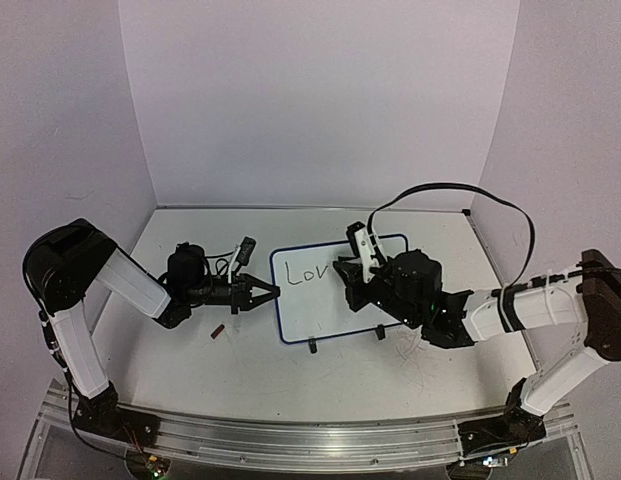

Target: Write a sentence on the whiteboard

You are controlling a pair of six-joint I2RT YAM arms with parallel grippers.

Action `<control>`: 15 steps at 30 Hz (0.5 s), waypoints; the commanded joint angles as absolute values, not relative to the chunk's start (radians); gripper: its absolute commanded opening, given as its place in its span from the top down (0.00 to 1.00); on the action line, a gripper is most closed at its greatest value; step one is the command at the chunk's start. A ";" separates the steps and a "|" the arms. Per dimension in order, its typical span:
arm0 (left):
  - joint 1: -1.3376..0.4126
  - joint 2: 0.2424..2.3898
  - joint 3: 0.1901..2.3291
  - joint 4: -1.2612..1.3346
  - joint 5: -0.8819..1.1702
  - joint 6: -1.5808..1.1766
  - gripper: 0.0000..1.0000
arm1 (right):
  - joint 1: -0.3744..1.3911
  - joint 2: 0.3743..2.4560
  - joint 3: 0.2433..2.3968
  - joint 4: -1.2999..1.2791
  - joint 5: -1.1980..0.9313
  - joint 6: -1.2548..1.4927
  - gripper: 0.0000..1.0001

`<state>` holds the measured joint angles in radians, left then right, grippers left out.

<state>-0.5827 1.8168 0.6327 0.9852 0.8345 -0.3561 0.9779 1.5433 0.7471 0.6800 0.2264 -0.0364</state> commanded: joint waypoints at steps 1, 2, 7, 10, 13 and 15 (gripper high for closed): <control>-0.582 1.787 0.640 0.974 0.844 -0.321 1.00 | 0.972 1.425 0.696 0.715 0.122 -0.029 1.00; -0.580 1.788 0.640 0.973 0.844 -0.319 1.00 | 0.971 1.423 0.689 0.709 0.119 -0.030 1.00; -0.581 1.791 0.649 0.970 0.842 -0.320 1.00 | 0.961 1.476 0.714 0.684 0.148 -0.021 1.00; -0.581 1.790 0.647 0.967 0.838 -0.321 1.00 | 0.959 1.499 0.733 0.684 0.170 -0.025 1.00; -0.582 1.791 0.644 0.966 0.836 -0.321 1.00 | 0.960 1.506 0.737 0.688 0.186 -0.029 1.00; -0.582 1.792 0.643 0.965 0.837 -0.321 1.00 | 0.959 1.508 0.738 0.690 0.193 -0.028 1.00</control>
<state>-0.5827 1.8153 0.6327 0.9844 0.8352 -0.3477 0.9642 1.4982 0.7002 0.6666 0.1654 -0.0326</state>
